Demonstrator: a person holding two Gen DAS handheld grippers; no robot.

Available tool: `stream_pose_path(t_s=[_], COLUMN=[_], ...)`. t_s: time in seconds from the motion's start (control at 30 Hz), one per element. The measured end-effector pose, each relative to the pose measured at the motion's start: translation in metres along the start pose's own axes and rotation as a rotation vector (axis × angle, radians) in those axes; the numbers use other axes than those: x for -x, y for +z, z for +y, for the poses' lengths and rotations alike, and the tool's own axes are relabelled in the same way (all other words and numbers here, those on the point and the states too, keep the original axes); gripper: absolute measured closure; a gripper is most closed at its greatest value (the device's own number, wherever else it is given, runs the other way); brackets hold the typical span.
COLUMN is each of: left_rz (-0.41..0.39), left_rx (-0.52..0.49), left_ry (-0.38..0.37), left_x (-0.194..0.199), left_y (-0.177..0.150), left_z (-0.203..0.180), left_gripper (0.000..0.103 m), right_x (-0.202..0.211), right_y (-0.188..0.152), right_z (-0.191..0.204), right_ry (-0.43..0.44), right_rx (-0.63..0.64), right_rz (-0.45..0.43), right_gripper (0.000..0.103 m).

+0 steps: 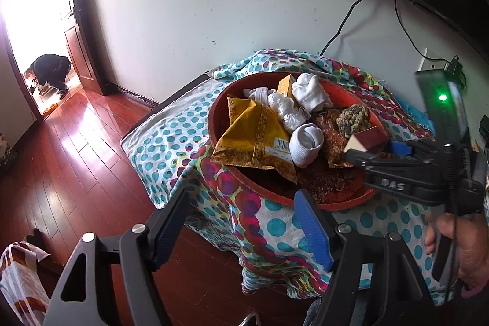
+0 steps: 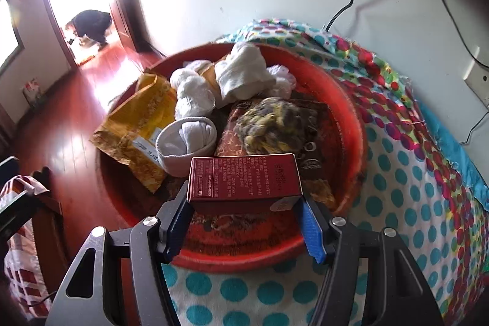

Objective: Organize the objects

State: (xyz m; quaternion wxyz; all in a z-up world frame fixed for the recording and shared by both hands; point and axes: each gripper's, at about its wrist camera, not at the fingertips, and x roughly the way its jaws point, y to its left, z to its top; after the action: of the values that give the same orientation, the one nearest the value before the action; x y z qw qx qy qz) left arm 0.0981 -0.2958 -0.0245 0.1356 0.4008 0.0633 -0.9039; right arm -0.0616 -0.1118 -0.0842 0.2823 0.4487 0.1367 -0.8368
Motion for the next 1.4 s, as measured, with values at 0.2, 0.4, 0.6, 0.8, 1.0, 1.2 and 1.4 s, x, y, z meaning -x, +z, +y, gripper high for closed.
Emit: stream_pose_path(t_s=[0.2,0.4,0.6,0.8,1.0,1.2,1.4], left_rz=[0.014,0.037,0.064,0.073,0.094,0.093,0.107], left_rx=[0.001,-0.027,-0.017,0.011,0.008,-0.015,-0.010], left_ry=[-0.009,-0.009,-0.020,-0.022,-0.026,-0.013,-0.031], left_x=[-0.005,-0.014,-0.023,-0.028,-0.034,-0.035,-0.039], left_y=[0.008,0.011,0.017,0.022,0.025,0.028,0.033], left_z=[-0.002,-0.014,-0.020,-0.023,-0.032,-0.043,-0.048], left_gripper=[0.029,0.027,0.026,0.024,0.024,0.024,0.024], right_x=[-0.018,-0.007,0.030,0.063,0.080,0.088,0.093], right_y=[0.002,0.004,-0.004,-0.019,-0.030,-0.039,-0.042], right_z=[-0.003,-0.003,0.001,-0.003,-0.006,-0.007,-0.004], right_ry=[-0.017,-0.055,-0.078,-0.146,-0.168,-0.142,-0.113], right_rx=[-0.052,-0.044,-0.032,-0.052,-0.032,-0.037,-0.039], right_rz=[0.050,0.046,0.048,0.066,0.071,0.088,0.098], right_gripper=[0.041,0.013,0.001,0.000,0.000,0.000,0.000])
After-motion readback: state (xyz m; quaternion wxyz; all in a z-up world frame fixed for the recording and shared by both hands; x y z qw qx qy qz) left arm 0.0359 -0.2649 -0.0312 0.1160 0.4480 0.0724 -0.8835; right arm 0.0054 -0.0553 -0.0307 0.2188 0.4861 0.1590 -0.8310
